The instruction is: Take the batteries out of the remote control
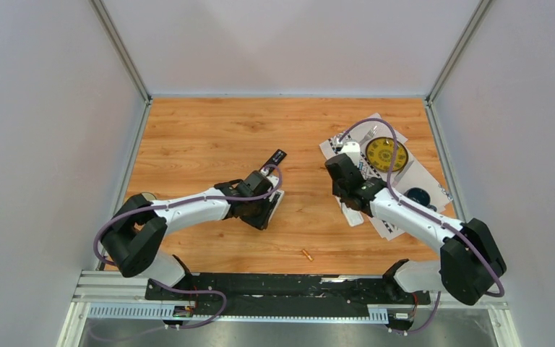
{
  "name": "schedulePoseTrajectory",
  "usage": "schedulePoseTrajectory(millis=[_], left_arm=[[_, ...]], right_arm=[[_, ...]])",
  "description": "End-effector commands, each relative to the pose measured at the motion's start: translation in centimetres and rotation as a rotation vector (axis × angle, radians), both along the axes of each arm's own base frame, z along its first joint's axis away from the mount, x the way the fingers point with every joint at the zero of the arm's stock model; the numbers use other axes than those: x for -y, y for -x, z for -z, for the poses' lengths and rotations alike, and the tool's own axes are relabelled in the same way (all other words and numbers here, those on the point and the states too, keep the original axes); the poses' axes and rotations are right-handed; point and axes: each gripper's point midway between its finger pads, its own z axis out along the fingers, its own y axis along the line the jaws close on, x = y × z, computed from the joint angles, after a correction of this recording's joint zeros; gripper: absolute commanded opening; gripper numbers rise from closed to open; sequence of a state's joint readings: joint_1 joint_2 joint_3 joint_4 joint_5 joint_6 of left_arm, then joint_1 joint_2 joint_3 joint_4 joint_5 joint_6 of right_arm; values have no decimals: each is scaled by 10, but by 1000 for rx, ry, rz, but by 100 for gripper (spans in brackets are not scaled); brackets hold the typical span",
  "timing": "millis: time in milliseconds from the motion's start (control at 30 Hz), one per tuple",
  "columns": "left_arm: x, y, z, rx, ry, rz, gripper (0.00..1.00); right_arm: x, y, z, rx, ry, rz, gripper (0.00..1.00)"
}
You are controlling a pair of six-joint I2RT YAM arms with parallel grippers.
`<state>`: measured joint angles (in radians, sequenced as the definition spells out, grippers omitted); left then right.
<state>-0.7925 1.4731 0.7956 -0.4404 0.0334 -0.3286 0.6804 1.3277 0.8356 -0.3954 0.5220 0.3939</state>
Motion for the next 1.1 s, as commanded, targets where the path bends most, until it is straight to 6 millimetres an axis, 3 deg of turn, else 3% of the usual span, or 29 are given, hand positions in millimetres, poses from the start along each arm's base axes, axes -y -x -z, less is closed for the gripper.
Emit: schedulePoseTrajectory(millis=[0,133,300,433,533,567,667,800,1067], left_arm=[[45,-13,-23,73,93,66,8],[67,-8,-22,81,91,142,8],[71,-3,-11,81,33,210,11],[59,3,2,60,-10,218,19],[49,8,6,55,-37,213,35],[43,5,8,70,-59,201,44],[31,3,10,90,-107,178,55],[15,-4,16,120,-186,126,63],[4,-18,23,152,-255,31,63]], right_arm=[[22,4,-8,7,-33,52,0],[14,6,-17,18,-80,7,0],[2,9,-21,15,-135,-48,0],[-7,13,-20,8,-172,-92,0],[-15,14,-22,10,-196,-143,0],[-17,14,-24,13,-199,-153,0],[-23,15,-27,16,-220,-187,0],[-29,15,-34,27,-247,-217,0],[-33,16,-43,42,-259,-242,0]])
